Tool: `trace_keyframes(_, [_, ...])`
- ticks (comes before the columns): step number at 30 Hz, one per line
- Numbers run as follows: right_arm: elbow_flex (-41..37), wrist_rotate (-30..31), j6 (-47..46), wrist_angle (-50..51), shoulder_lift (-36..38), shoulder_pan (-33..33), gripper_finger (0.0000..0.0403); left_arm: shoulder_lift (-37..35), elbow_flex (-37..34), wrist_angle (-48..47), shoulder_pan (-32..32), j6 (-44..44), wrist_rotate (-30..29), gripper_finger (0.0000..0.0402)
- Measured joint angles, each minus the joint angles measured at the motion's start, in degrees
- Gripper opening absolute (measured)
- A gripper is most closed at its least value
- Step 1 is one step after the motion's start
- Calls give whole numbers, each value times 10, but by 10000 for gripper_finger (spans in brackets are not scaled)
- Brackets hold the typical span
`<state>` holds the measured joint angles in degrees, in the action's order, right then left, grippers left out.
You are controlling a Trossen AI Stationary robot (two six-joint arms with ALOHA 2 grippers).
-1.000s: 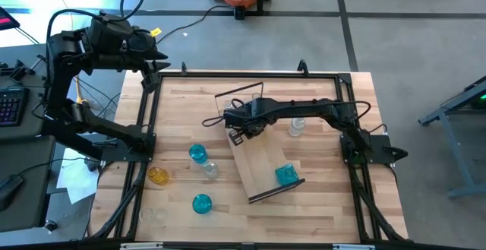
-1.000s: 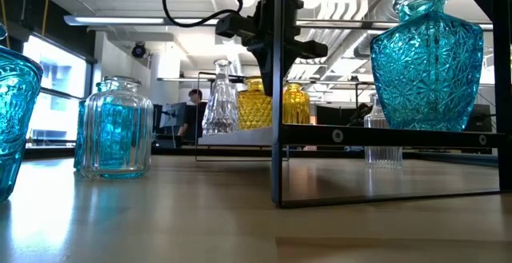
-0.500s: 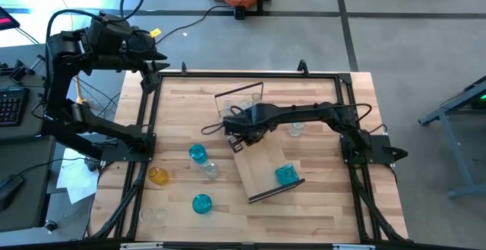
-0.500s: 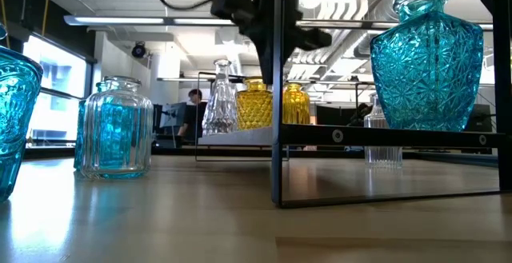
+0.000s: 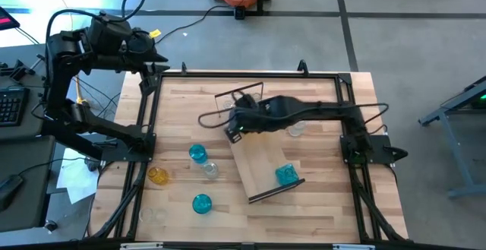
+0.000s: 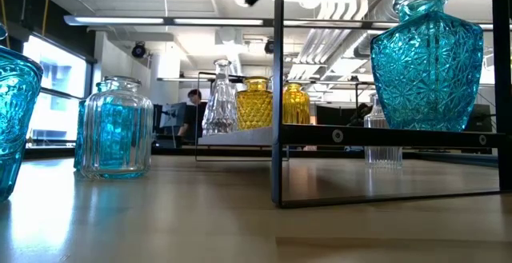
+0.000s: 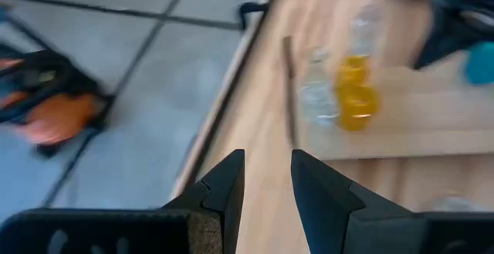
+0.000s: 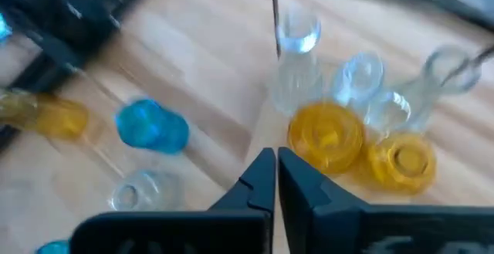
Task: Sort vases onto shelf
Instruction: Put the yellow crystal vase on the shelf aligned with the other yellow crystal vases
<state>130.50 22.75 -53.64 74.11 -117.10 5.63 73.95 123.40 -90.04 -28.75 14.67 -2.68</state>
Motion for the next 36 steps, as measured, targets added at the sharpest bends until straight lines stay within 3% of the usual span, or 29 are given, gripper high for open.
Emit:
trace_keyframes(5, [-3,38,49,10,37,-2,0,-2,-46,1,2,-19,104,102])
trace_keyframes(13, [-4,-12,173,17,63,-12,0,-1,-202,32,51,-80,96,102])
trace_keyframes(21, [-4,-36,268,55,67,-16,0,-2,-331,38,147,-100,86,102])
trace_keyframes(30, [-4,-42,335,96,67,-31,0,-21,-368,0,276,-134,79,102])
trace_keyframes(36, [-4,-62,384,90,67,-44,0,-20,-368,22,317,-195,70,102])
